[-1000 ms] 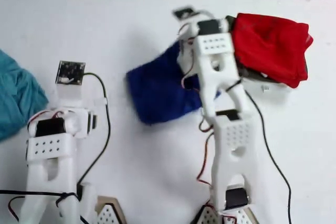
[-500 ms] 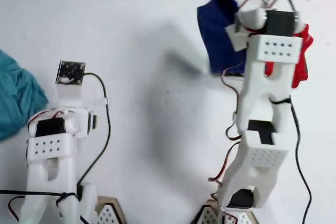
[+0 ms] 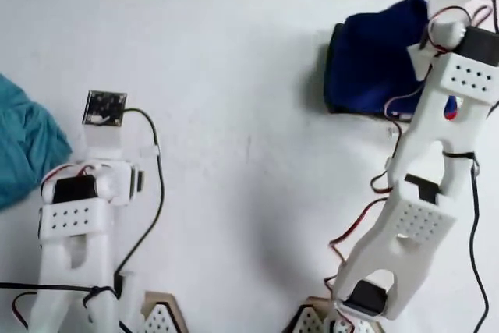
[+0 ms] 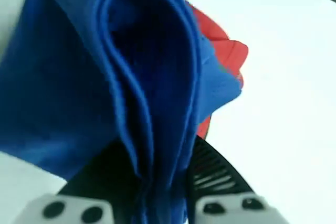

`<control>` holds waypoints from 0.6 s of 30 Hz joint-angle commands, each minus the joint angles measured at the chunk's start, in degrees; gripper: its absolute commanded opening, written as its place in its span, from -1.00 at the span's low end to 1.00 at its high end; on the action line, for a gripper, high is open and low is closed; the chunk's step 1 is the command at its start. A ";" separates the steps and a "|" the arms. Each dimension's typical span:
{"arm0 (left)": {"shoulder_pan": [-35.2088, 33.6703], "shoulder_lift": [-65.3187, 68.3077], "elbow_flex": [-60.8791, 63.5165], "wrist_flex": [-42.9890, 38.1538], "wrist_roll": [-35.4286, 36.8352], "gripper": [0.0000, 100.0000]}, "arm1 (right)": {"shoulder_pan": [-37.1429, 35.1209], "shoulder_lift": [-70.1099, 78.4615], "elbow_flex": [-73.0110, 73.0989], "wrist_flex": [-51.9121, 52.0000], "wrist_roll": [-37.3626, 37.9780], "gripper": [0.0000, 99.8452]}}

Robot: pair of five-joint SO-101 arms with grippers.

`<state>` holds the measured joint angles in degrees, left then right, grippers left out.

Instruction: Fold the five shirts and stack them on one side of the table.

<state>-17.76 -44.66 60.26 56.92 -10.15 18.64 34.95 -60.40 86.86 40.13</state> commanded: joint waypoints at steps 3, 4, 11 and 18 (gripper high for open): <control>-0.35 -1.14 -0.13 -0.53 0.26 -0.64 | 2.15 3.65 -2.29 -8.31 3.96 -0.96; -0.35 -1.14 -0.13 -0.53 0.26 -0.64 | 2.33 4.62 -2.29 -9.19 3.96 -0.96; -0.35 -1.14 -0.04 -0.44 0.26 -0.64 | 3.21 9.45 -2.29 -15.69 3.96 -0.96; -0.35 -1.14 -0.04 -0.44 0.26 -0.64 | 3.38 7.87 -4.48 -11.82 3.69 -0.49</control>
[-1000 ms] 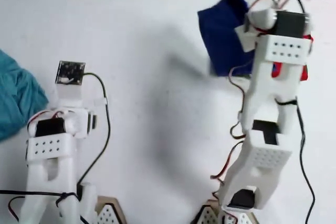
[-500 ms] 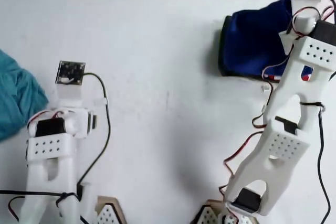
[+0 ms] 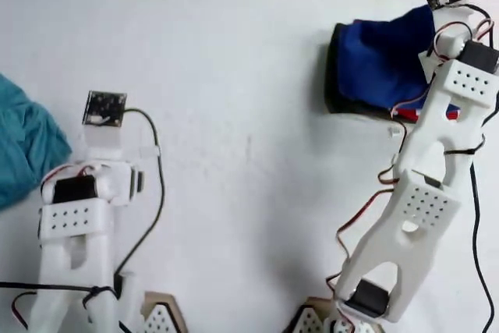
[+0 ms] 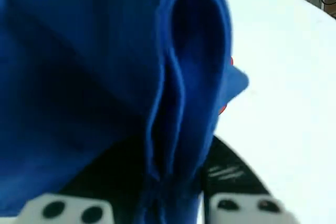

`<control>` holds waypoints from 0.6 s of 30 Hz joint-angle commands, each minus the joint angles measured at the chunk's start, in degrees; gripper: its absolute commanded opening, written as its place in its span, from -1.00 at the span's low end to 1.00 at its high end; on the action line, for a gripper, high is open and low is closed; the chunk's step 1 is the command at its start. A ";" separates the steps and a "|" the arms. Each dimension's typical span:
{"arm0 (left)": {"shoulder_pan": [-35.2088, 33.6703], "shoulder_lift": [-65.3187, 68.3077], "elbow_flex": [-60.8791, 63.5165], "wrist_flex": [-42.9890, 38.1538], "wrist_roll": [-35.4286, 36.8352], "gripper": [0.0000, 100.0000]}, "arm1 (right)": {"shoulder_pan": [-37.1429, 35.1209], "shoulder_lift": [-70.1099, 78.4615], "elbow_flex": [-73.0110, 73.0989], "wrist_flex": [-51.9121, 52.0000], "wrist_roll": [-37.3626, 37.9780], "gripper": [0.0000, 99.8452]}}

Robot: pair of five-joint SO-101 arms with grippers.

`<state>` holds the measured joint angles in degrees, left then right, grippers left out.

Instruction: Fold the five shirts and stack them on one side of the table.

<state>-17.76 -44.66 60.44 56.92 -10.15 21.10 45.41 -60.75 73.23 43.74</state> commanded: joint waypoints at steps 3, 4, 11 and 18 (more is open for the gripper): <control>-0.35 -1.14 -0.22 -0.35 0.26 -0.64 | 0.92 -4.09 -7.47 3.30 0.00 -0.46; -0.35 -1.14 -0.22 -0.35 0.26 -0.64 | 0.92 -4.44 -8.88 3.30 -0.09 -0.47; -1.41 -1.49 -2.24 2.55 0.26 -0.64 | 0.40 -5.32 -14.07 6.37 -13.80 -0.51; -17.32 -1.05 -12.97 7.47 -7.12 -0.63 | -4.18 -8.40 -21.19 23.08 -20.22 -0.51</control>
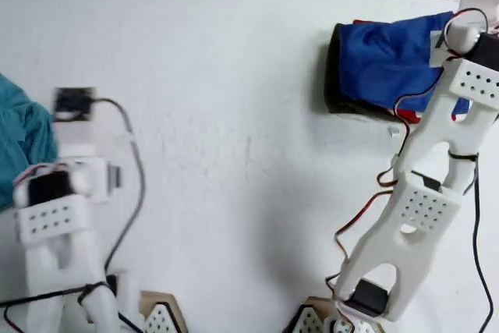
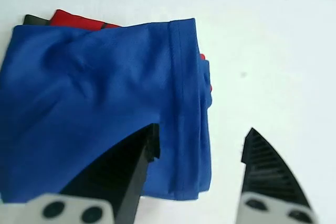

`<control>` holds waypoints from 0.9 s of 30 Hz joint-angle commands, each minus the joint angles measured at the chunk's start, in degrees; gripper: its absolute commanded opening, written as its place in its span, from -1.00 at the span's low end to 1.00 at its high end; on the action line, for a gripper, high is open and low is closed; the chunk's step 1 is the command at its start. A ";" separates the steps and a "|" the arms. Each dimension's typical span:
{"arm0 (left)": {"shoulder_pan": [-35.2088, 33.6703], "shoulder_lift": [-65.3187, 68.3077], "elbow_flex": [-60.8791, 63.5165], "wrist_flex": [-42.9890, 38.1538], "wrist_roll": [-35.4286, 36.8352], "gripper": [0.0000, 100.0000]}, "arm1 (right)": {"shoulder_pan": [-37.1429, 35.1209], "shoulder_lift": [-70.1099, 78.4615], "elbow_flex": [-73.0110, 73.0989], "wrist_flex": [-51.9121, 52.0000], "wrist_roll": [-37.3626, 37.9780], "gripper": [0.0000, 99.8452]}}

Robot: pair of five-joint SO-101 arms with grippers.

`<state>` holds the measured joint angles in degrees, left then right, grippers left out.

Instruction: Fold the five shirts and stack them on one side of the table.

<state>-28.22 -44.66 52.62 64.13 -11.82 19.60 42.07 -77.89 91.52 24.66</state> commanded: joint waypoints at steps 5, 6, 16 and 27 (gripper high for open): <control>-16.26 -0.97 -7.69 -2.81 -12.04 -0.63 | -6.73 -5.58 -5.10 9.36 -1.32 -0.51; -17.14 -0.88 -7.52 -3.69 -12.13 -0.63 | -7.52 -5.67 -5.10 9.63 -1.41 -0.51; -19.08 22.15 -12.26 -13.45 -13.19 -0.41 | -8.13 -20.09 4.48 10.07 -1.49 -0.51; -22.59 54.68 -41.19 -4.84 -13.10 -0.41 | -10.07 -57.01 53.80 9.80 -1.14 -0.51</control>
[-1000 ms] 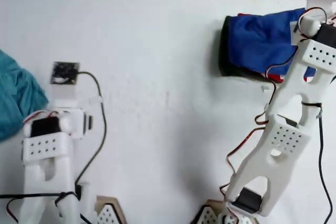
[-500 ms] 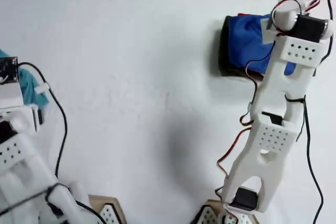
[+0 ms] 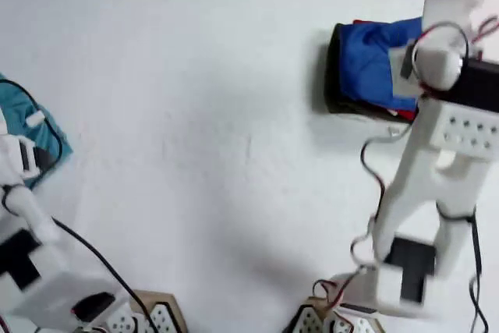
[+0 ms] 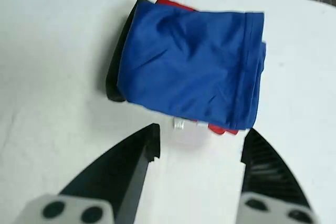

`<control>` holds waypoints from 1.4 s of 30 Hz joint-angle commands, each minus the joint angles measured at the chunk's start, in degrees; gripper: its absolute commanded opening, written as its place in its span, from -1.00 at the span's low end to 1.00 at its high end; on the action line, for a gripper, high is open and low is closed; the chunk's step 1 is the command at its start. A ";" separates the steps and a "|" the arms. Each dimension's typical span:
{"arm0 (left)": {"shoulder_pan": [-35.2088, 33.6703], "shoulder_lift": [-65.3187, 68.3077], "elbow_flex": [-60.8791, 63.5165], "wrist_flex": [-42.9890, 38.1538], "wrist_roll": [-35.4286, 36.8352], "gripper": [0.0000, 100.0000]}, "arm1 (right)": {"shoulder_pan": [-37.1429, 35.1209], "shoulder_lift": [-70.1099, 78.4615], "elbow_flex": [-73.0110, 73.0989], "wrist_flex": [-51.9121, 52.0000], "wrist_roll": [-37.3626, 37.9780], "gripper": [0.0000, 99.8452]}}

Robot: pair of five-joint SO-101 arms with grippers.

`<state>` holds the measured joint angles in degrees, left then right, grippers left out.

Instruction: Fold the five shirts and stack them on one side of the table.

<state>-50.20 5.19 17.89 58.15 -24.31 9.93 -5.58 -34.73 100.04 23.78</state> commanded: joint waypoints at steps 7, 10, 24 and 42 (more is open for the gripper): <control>-0.26 12.22 -13.05 5.98 -0.62 -0.48 | 0.04 -20.18 28.31 -0.40 -0.26 -0.51; -0.44 13.19 -13.05 5.98 -2.64 -0.66 | 0.04 -22.64 32.53 -2.68 -0.26 -0.51; -2.64 11.87 -26.15 23.38 -0.53 -0.95 | -1.71 -24.92 44.31 -8.92 -0.70 -0.51; 33.14 -22.59 -40.13 44.13 -0.44 -0.95 | 10.15 -24.92 56.00 -11.30 -0.70 -0.51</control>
<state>-21.71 -10.55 -21.49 101.32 -25.27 18.81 -28.44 21.27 89.67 23.60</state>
